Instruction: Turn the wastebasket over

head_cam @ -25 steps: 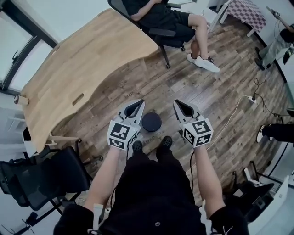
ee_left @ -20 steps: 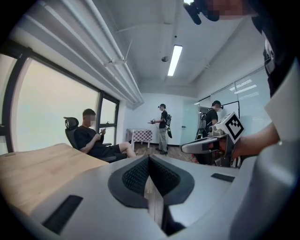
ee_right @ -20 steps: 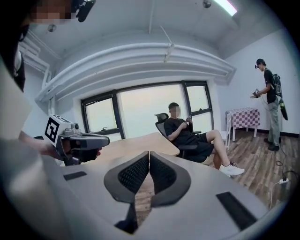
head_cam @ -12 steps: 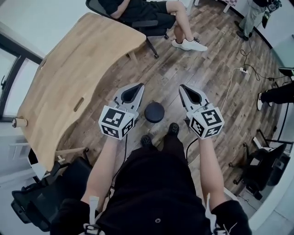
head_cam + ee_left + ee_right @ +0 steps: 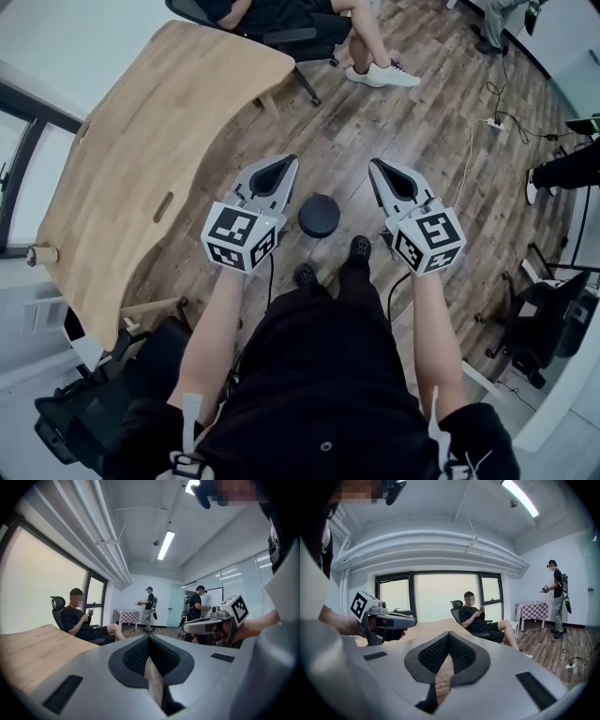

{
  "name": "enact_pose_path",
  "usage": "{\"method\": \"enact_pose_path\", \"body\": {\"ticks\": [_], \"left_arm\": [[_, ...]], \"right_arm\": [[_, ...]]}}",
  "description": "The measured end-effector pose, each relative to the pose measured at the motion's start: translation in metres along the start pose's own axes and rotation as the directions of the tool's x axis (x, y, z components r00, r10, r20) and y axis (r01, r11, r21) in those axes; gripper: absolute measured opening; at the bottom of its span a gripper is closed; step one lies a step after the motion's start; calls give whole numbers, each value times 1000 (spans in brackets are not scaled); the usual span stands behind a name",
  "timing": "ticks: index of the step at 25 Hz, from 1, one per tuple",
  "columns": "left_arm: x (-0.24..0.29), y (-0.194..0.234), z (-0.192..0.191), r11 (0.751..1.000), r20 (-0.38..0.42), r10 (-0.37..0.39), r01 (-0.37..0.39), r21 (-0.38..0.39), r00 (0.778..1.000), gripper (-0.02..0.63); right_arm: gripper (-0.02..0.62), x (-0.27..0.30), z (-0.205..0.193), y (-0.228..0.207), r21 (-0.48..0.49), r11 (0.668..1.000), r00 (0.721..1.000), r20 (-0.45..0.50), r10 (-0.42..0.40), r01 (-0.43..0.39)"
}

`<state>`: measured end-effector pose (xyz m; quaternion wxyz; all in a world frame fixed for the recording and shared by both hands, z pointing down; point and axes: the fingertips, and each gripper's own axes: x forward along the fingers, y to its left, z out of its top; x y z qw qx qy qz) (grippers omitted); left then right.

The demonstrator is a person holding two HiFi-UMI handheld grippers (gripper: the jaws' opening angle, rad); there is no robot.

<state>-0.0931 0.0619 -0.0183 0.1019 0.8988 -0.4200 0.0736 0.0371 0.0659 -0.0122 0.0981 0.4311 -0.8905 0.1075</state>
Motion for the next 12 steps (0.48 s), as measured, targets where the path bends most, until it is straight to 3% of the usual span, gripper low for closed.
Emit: {"method": "enact_pose_path", "body": {"ticks": [12], "left_arm": [[10,-11,-5,1000,-22,-17,17,-2,1000,15]], "right_arm": [[31,-14,-4,-10,-14,1000,1000,-8,-18,18]]}}
